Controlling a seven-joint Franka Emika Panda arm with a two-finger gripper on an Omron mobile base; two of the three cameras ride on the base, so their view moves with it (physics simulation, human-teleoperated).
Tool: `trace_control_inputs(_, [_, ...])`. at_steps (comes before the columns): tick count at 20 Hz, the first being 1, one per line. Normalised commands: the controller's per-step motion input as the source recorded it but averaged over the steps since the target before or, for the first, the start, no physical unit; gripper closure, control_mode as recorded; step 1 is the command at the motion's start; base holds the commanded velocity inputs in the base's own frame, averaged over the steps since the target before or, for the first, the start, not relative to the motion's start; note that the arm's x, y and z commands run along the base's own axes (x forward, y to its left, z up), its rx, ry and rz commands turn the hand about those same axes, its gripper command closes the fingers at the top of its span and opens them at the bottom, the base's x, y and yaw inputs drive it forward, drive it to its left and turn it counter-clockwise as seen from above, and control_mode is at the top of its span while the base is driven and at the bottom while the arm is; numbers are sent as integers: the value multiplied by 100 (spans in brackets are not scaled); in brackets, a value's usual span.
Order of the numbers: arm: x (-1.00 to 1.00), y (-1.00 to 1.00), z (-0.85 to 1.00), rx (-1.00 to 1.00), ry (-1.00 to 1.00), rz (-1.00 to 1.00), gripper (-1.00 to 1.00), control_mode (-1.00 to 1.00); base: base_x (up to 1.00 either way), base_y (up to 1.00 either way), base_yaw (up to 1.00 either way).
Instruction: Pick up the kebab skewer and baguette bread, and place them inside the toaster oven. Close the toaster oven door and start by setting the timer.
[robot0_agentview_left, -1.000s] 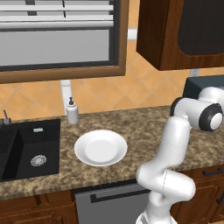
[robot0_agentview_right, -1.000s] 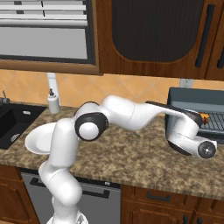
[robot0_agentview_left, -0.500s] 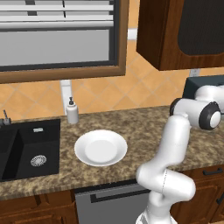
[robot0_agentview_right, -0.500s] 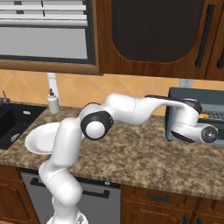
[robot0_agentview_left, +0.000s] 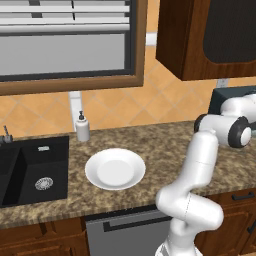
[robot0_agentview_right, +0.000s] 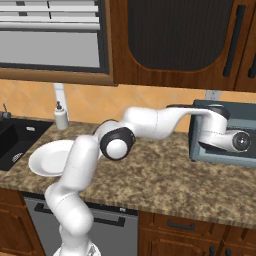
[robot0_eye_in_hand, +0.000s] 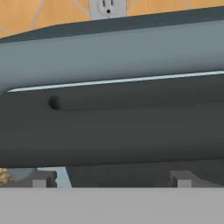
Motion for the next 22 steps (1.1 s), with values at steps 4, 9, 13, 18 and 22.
trace_control_inputs(4, [31,0,2,0,0,-2,-100,-100,0,0,0])
trace_control_inputs(9, [8,0,0,0,0,-1,-100,-100,0,0,0])
trace_control_inputs(13, [-36,4,2,0,0,-5,-100,-100,0,0,0])
trace_control_inputs(18, [-70,9,7,0,0,-8,-100,-100,0,0,0])
trace_control_inputs(22, [-65,40,16,-1,0,-7,-100,-100,0,0,0])
